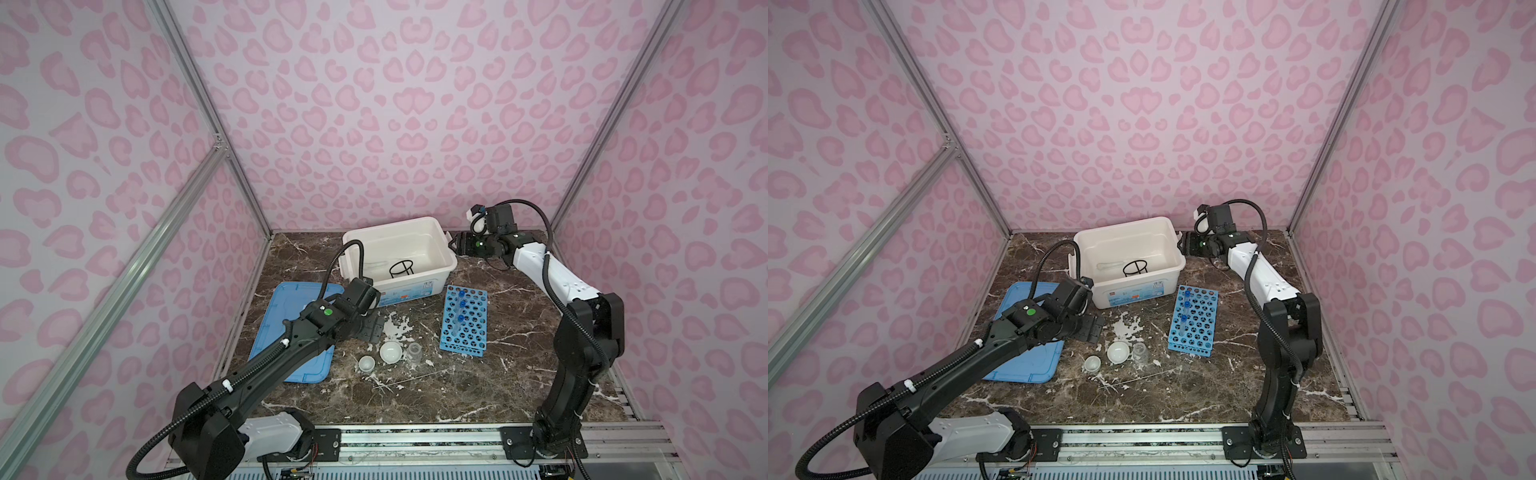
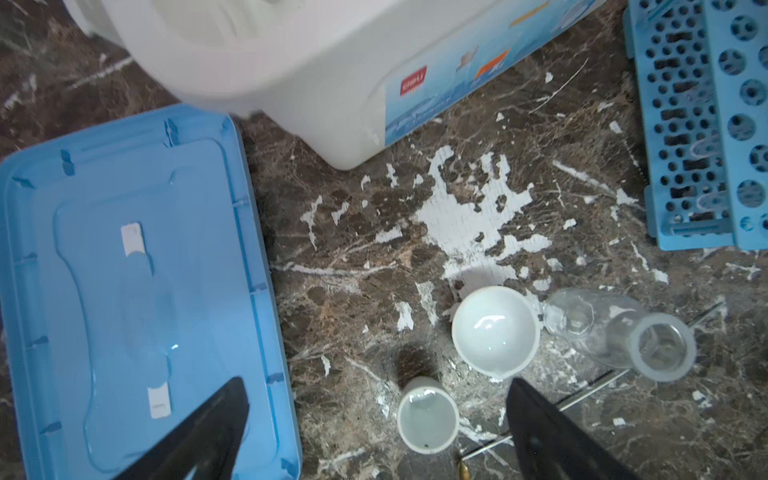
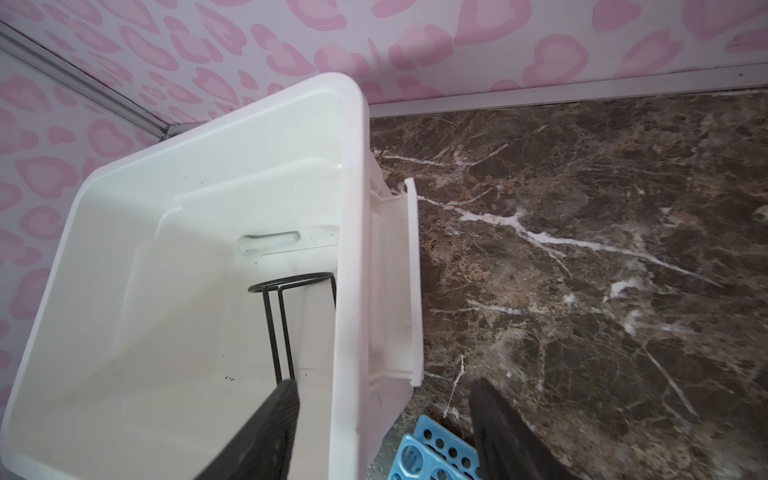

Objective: Organize the chemistry lab equipment
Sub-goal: 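Move the left gripper down over the small white cup beside the dish, then close the left gripper on the small white cup and lift it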

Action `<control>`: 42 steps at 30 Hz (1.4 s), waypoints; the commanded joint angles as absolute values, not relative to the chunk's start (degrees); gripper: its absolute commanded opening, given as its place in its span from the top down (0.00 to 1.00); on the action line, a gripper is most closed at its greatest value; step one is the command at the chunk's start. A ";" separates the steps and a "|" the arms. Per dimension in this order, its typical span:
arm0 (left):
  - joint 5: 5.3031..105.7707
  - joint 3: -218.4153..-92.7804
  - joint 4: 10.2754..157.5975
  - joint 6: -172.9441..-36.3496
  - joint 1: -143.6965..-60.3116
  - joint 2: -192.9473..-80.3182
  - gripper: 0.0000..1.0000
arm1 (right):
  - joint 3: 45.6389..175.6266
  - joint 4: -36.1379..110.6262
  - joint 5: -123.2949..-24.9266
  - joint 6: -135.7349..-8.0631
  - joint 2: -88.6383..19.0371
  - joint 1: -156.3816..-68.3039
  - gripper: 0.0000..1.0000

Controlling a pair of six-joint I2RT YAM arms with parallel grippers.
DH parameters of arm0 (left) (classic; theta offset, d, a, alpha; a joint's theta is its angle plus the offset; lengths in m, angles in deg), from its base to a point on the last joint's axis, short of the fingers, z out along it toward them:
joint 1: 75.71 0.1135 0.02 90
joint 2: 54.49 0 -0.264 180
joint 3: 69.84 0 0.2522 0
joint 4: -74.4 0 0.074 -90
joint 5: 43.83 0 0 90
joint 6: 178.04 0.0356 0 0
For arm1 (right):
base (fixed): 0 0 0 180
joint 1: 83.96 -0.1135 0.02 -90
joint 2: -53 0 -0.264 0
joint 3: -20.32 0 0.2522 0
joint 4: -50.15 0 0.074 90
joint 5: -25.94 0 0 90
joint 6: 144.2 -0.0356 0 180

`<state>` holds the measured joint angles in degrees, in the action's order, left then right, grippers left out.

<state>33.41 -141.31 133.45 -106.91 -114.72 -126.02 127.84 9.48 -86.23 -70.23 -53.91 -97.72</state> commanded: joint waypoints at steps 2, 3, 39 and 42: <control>32.24 -137.62 134.38 -117.13 -117.93 -126.00 0.02 | 127.43 9.76 -86.74 -69.61 -53.88 -97.58 0.33; 32.19 -136.72 134.04 -118.36 -118.58 -126.27 0.02 | 127.33 9.76 -86.80 -69.67 -53.87 -97.47 0.33; 37.11 -127.89 125.24 -123.56 -121.77 -135.86 0.24 | 126.37 9.76 -86.58 -70.15 -53.72 -97.12 0.33; 36.89 -128.06 125.16 -123.16 -121.83 -136.15 0.28 | 126.02 9.68 -86.38 -70.10 -53.45 -97.14 0.33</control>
<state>37.19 -128.11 125.61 -122.89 -121.84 -136.20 126.46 9.50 -86.56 -70.08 -53.85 -97.19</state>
